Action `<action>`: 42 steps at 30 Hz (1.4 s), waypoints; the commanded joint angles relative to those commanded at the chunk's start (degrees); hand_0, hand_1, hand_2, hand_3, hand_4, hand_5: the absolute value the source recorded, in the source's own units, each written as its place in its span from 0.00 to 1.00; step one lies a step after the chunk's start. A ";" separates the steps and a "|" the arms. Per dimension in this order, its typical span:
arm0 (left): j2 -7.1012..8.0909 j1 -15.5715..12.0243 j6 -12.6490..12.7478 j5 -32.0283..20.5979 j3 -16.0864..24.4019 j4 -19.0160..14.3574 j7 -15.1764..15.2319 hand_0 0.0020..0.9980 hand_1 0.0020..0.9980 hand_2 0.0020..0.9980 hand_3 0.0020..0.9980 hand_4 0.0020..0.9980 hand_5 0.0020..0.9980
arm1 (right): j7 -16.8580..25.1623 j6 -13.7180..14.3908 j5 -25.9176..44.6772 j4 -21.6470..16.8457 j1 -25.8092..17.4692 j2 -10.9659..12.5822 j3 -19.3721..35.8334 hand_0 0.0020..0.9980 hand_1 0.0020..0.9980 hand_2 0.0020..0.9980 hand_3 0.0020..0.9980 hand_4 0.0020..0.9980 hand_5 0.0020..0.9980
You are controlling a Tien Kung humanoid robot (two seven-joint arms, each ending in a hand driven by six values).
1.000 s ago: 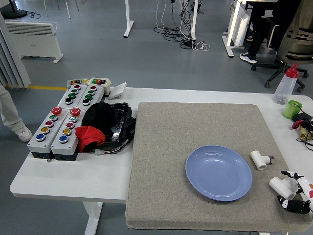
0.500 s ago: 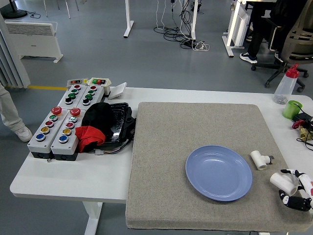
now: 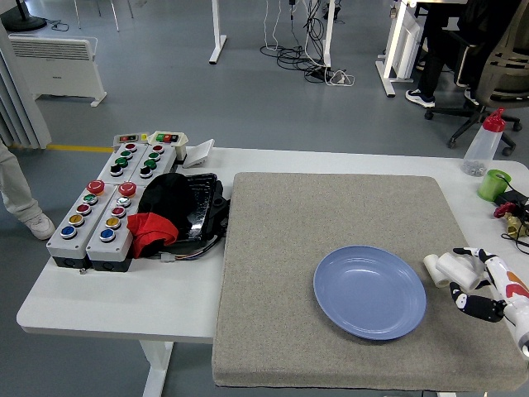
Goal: Pick pipe place plate twice
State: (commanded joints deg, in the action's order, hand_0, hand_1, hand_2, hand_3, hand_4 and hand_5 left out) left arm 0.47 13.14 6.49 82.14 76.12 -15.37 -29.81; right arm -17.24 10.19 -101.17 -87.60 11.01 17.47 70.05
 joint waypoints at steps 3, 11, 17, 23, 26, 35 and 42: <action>-0.01 -0.15 0.07 -0.24 -0.09 -0.02 -0.02 0.58 0.58 0.58 0.49 0.41 1.00 | 0.20 -0.08 0.65 0.30 2.67 -0.13 -3.98 0.54 0.60 0.74 0.80 0.43 0.04; 0.00 -0.45 0.20 -0.62 -0.29 -0.07 -0.06 0.58 0.58 0.58 0.49 0.41 1.00 | 1.19 -0.66 1.11 3.94 8.36 -1.31 -13.95 0.67 0.70 0.84 0.83 0.49 0.06; 0.01 -0.48 0.14 -0.43 -0.18 -0.12 -0.20 0.58 0.58 0.58 0.49 0.41 1.00 | 1.97 -0.34 0.17 7.04 10.75 -1.55 -16.73 0.85 0.83 0.95 0.91 0.64 0.15; -0.02 -0.45 0.13 -0.73 -0.36 -0.10 -0.18 0.58 0.58 0.58 0.49 0.41 1.00 | 1.62 -1.91 -1.25 8.26 11.92 -0.84 -17.69 0.96 0.91 1.00 0.98 0.72 0.19; -0.05 -0.43 0.18 -0.98 -0.50 -0.09 -0.14 0.58 0.58 0.58 0.49 0.41 1.00 | 1.48 -2.85 -2.32 8.39 12.07 -0.75 -17.44 0.96 0.91 1.00 0.98 0.72 0.19; 0.05 -0.10 0.15 -0.74 -0.35 -0.06 -0.15 0.58 0.58 0.58 0.49 0.41 1.00 | 0.91 -4.29 -2.72 7.47 11.60 -0.19 -15.34 1.00 0.95 1.00 1.00 0.79 0.24; 0.09 0.04 0.17 -0.71 -0.32 -0.05 -0.13 0.58 0.58 0.58 0.49 0.41 1.00 | 1.62 -3.79 -2.08 4.42 10.95 1.21 -10.37 1.00 0.95 1.00 1.00 0.78 0.24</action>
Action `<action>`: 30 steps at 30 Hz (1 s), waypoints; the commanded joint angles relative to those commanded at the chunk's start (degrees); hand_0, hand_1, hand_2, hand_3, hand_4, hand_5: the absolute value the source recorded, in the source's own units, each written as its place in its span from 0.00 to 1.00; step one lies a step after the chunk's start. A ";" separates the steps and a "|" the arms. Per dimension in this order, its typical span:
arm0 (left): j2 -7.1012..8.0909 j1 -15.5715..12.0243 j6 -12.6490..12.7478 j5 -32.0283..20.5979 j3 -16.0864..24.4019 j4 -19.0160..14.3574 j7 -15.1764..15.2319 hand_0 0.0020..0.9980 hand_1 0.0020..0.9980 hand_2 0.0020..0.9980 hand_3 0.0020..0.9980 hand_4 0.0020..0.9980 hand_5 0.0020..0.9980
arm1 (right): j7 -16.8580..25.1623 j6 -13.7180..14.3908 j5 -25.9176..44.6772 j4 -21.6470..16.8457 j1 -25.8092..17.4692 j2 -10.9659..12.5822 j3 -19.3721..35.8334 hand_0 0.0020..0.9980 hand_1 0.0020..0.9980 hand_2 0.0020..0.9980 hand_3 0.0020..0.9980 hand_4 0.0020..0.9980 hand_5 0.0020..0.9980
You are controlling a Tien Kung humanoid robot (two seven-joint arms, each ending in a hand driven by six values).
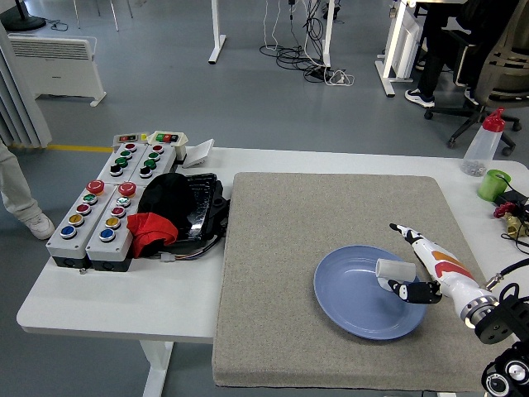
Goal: Pick pipe place plate twice
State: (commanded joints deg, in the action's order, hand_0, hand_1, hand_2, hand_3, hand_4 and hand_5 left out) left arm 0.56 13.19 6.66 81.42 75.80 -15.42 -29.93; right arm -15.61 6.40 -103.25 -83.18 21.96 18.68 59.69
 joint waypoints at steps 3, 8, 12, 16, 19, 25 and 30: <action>-0.02 0.02 -0.03 0.05 0.01 -0.01 -0.03 0.58 0.58 0.58 0.49 0.41 1.00 | -0.16 -0.11 -0.01 0.56 0.20 0.40 2.11 1.00 0.95 1.00 1.00 0.78 0.24; -0.05 0.07 -0.01 0.00 -0.02 -0.01 -0.03 0.58 0.58 0.58 0.49 0.41 1.00 | -1.34 -3.07 0.65 3.56 0.74 1.78 5.33 1.00 0.94 1.00 1.00 0.78 0.25; -0.02 0.13 0.00 -0.06 -0.03 -0.02 -0.04 0.58 0.58 0.58 0.49 0.41 1.00 | -1.65 -5.50 1.11 6.09 1.18 2.72 6.41 1.00 0.94 1.00 1.00 0.77 0.25; -0.02 0.19 -0.09 0.17 0.06 -0.04 -0.10 0.58 0.58 0.58 0.49 0.41 1.00 | -1.67 -6.99 1.72 8.44 2.00 3.28 5.97 1.00 0.94 1.00 1.00 0.77 0.25; -0.05 0.23 -0.14 0.22 0.05 -0.06 -0.13 0.58 0.58 0.58 0.49 0.41 1.00 | -1.84 -7.35 2.14 10.36 3.01 3.34 4.78 1.00 0.93 1.00 0.99 0.77 0.25; -0.09 0.25 -0.07 -0.40 -0.33 -0.04 0.00 0.58 0.58 0.58 0.49 0.41 1.00 | -1.22 -7.69 4.00 14.39 4.69 2.97 2.50 1.00 0.93 1.00 0.99 0.76 0.25; -0.11 0.21 0.07 -1.00 -0.78 0.00 0.16 0.58 0.58 0.58 0.49 0.41 1.00 | -0.53 -7.35 5.00 16.84 5.78 2.54 1.16 1.00 0.93 1.00 0.98 0.76 0.25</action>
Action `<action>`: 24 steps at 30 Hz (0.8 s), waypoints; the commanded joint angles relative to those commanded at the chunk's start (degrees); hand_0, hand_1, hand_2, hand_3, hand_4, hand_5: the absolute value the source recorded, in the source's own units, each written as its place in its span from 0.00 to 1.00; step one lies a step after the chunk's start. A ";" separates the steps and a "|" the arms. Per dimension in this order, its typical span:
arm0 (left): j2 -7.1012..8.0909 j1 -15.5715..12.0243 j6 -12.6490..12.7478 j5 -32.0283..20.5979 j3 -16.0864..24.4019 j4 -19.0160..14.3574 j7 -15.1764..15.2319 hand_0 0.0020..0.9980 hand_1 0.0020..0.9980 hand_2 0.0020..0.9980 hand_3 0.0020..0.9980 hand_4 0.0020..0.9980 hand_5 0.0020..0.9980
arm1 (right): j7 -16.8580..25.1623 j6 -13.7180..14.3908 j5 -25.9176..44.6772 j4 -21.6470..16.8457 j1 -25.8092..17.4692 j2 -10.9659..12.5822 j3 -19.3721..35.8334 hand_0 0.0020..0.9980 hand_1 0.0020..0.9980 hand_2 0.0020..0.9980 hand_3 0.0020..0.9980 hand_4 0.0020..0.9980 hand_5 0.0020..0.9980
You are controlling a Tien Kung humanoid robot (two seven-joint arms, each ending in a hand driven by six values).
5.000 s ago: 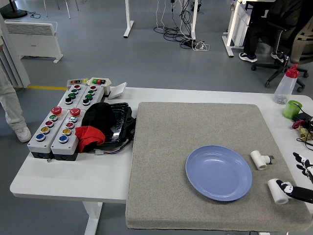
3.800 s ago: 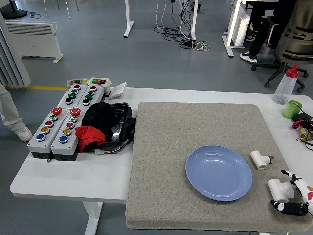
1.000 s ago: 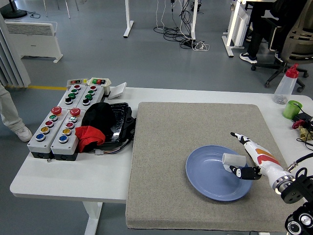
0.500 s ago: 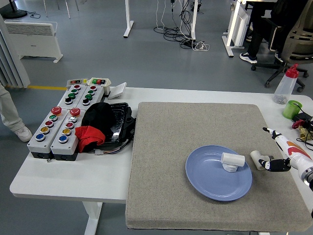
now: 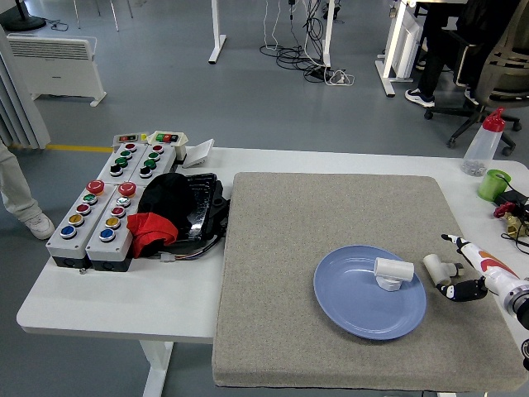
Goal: Pick pipe place plate twice
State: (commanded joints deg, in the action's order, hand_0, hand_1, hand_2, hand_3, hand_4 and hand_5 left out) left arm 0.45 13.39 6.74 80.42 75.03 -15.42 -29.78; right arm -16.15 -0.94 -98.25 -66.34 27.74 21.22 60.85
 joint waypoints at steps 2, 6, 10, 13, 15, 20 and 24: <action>-0.06 -0.12 0.16 -0.19 -0.07 -0.02 0.03 0.58 0.58 0.58 0.49 0.41 1.00 | 0.51 0.54 0.57 1.97 0.68 -0.41 -0.88 1.00 0.93 1.00 0.98 0.76 0.25; -0.18 -0.25 0.10 -0.08 -0.07 -0.06 -0.06 0.58 0.58 0.58 0.49 0.41 1.00 | 1.58 1.54 1.22 4.51 1.50 -1.31 -1.48 1.00 0.93 1.00 0.97 0.76 0.25; -0.24 -0.42 0.08 -0.13 -0.13 -0.11 -0.16 0.58 0.58 0.58 0.49 0.41 1.00 | 2.35 1.91 2.14 6.61 2.35 -1.96 -2.37 1.00 0.93 1.00 0.97 0.76 0.25; -0.29 -0.51 0.03 0.05 -0.06 -0.15 -0.28 0.58 0.58 0.58 0.49 0.41 1.00 | 2.90 2.45 2.64 7.98 3.00 -2.33 -3.11 0.99 0.93 1.00 0.95 0.76 0.25; -0.32 -0.60 0.03 0.10 -0.01 -0.18 -0.36 0.58 0.58 0.58 0.49 0.41 1.00 | 3.46 3.23 3.07 8.68 3.33 -2.50 -3.48 0.99 0.93 1.00 0.95 0.76 0.25; -0.34 -0.72 0.02 0.18 0.02 -0.20 -0.42 0.58 0.58 0.59 0.49 0.41 1.00 | 3.88 3.91 3.94 9.52 3.72 -2.59 -3.81 0.90 0.85 0.91 0.88 0.73 0.23; -0.34 -0.77 -0.03 0.34 0.11 -0.22 -0.48 0.58 0.58 0.59 0.49 0.41 1.00 | 4.57 3.57 4.21 9.93 3.60 -2.31 -4.06 0.71 0.68 0.68 0.73 0.67 0.18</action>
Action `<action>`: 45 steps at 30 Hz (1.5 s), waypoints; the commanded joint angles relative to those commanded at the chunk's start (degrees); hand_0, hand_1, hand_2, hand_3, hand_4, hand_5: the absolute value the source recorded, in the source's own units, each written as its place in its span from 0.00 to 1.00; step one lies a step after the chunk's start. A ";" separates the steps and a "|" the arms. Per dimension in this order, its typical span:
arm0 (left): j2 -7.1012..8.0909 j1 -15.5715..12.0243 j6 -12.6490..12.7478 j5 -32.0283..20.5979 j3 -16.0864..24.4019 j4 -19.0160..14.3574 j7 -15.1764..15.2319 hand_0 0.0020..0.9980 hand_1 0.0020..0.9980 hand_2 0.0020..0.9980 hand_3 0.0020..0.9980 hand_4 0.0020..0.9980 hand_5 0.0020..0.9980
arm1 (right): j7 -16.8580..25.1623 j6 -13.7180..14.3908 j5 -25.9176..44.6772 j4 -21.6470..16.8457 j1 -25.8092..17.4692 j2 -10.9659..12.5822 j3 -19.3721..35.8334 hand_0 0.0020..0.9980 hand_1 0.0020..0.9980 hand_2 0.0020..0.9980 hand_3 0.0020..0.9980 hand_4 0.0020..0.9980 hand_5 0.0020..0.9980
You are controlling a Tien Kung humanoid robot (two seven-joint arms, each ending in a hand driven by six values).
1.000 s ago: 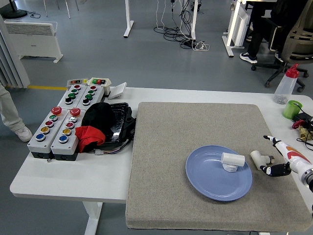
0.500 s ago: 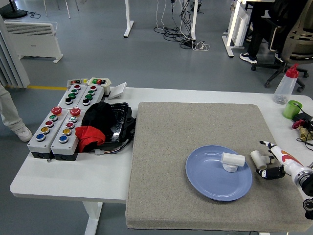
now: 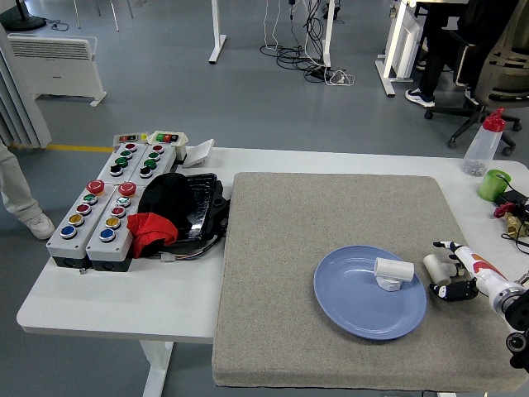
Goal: Pick pipe place plate twice
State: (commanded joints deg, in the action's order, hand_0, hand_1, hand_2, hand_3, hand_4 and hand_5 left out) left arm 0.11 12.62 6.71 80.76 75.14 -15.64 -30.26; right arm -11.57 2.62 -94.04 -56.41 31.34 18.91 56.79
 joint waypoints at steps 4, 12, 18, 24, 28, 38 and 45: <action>-0.02 -0.07 0.00 0.04 0.03 0.00 0.00 0.58 0.58 0.59 0.49 0.41 1.00 | -0.42 -0.94 -0.65 0.56 -0.21 0.11 -0.13 0.71 0.68 0.68 0.73 0.67 0.18; -0.02 0.10 0.03 -0.27 -0.13 0.07 0.17 0.58 0.58 0.59 0.49 0.41 1.00 | 0.37 0.20 -1.38 0.84 -0.18 0.40 0.04 0.58 0.61 0.63 0.70 0.56 0.10; 0.01 0.34 0.04 -0.52 -0.30 0.11 0.27 0.58 0.58 0.59 0.49 0.41 1.00 | 0.61 0.83 -1.31 0.88 -0.21 0.59 0.38 0.52 0.57 0.60 0.66 0.52 0.06; -0.03 0.56 0.00 -0.56 -0.34 0.13 0.33 0.58 0.58 0.59 0.49 0.41 1.00 | 1.09 1.31 -1.48 -0.51 -0.58 1.16 1.52 0.51 0.56 0.60 0.65 0.51 0.07; -0.04 0.59 -0.03 -0.56 -0.38 0.16 0.41 0.58 0.58 0.59 0.49 0.41 1.00 | 1.18 1.56 -1.94 -3.03 -0.99 1.67 2.63 0.51 0.56 0.60 0.65 0.51 0.07; -0.02 0.69 -0.06 -0.49 -0.36 0.20 0.49 0.58 0.58 0.59 0.49 0.41 1.00 | 1.11 2.37 -1.98 -15.52 -2.95 3.85 4.00 0.51 0.56 0.60 0.64 0.51 0.08; 0.05 0.75 -0.06 -0.47 -0.28 0.21 0.49 0.58 0.58 0.59 0.49 0.41 1.00 | 0.91 1.86 -0.25 -27.11 -4.70 6.04 1.52 0.51 0.56 0.60 0.64 0.51 0.08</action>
State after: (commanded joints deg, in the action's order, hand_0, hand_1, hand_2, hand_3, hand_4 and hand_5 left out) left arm 0.16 13.37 6.64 80.29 74.86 -15.43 -29.77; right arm -10.66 4.48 -94.29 -83.52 26.63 24.95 58.31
